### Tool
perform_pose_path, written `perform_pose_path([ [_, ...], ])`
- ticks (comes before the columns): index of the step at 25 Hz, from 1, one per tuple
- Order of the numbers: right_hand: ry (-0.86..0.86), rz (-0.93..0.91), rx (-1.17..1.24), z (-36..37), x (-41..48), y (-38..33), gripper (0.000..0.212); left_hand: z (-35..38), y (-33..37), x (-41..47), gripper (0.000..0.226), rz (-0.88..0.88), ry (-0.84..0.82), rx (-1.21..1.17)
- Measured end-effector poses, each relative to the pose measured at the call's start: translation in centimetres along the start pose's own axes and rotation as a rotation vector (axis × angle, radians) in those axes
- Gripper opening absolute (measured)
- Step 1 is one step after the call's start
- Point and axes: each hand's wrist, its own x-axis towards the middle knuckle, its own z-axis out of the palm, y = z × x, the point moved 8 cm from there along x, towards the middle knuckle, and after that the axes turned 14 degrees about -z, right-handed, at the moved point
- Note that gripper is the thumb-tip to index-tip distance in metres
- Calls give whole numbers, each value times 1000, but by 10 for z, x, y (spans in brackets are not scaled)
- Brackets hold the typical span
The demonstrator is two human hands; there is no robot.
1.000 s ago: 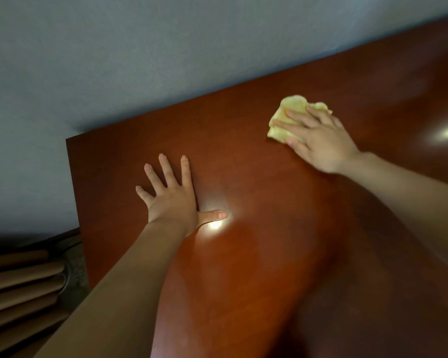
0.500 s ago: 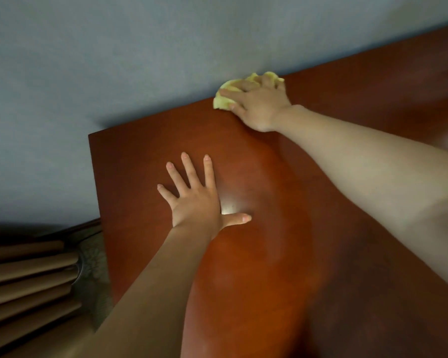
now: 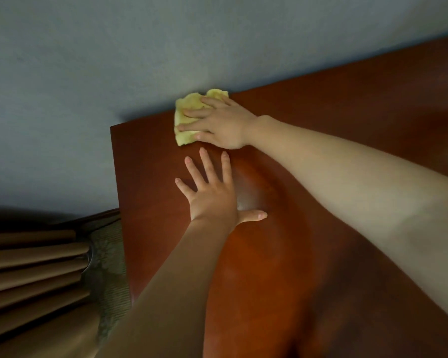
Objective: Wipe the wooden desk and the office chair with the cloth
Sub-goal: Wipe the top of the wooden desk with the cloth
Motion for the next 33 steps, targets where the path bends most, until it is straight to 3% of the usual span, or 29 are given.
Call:
perform_pose_path([
  [5,78,206,52,17,-84,51,44,-3,0,-2,138,3,19,13],
  [8,81,226,41,29,-120,39,45,-4,-1,-2,138,4,25,7],
  [13,-28,119,36,52,-182,-18,48,-7,-5,-7,140,14,20,-30],
  [17,-49,-69,-101,68,-234,-76,45,-10,-3,-11,133,25,48,31],
  [20,-57,-238,-102,90,-277,-108,42,-15,8,-19,123,139,134,82],
  [23,-40,-345,-191,94,-309,-97,43,-17,25,-28,122,248,123,69],
  [29,22,25,-208,66,-329,17,46,-3,63,-38,136,261,-64,53],
  [33,73,380,-62,50,-316,94,49,1,67,-39,144,244,-27,132],
])
